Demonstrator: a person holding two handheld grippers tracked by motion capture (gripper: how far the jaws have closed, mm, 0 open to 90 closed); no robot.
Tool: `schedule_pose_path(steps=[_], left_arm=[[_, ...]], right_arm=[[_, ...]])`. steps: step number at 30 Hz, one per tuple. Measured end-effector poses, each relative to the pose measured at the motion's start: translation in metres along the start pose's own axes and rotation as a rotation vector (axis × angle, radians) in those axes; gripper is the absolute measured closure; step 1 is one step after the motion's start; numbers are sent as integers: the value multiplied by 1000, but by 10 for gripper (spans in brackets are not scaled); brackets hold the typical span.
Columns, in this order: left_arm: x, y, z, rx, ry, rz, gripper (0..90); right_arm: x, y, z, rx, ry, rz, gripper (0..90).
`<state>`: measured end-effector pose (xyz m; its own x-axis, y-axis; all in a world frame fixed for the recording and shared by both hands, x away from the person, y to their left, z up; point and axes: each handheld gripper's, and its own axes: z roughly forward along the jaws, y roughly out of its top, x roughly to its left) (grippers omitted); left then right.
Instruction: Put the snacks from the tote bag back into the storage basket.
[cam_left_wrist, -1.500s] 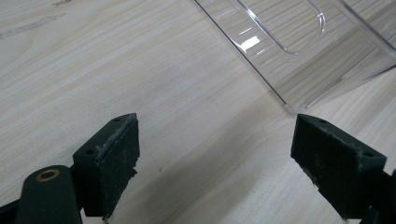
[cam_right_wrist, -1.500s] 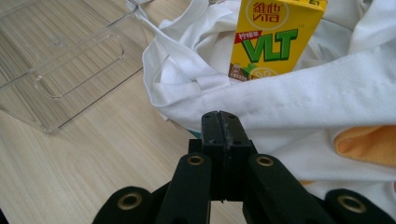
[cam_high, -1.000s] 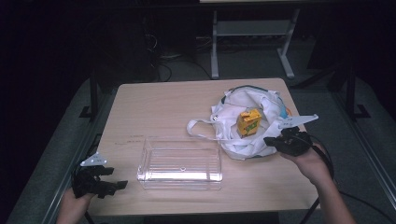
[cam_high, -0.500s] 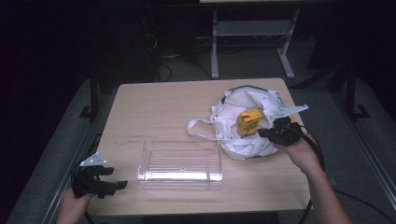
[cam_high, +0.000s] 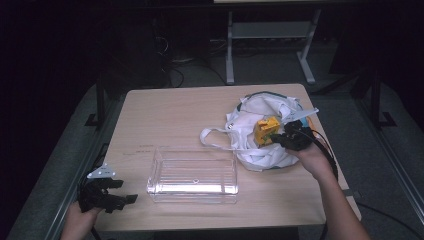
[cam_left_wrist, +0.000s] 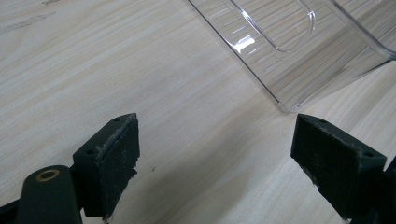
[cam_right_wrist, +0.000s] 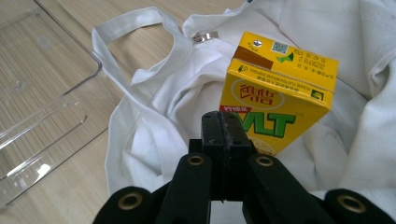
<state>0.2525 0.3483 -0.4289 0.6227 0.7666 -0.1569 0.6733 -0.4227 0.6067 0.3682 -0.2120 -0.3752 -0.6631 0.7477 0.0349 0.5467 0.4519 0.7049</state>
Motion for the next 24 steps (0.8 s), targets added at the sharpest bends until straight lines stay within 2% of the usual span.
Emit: schedule_pose_path(steps=[12, 24], left_arm=[[0, 0, 1, 2, -6, 2, 153], [0, 0, 2, 13, -9, 11, 153]], right_arm=[[-3, 6, 27, 49, -8, 17, 900], [-4, 10, 39, 59, -14, 37, 900]])
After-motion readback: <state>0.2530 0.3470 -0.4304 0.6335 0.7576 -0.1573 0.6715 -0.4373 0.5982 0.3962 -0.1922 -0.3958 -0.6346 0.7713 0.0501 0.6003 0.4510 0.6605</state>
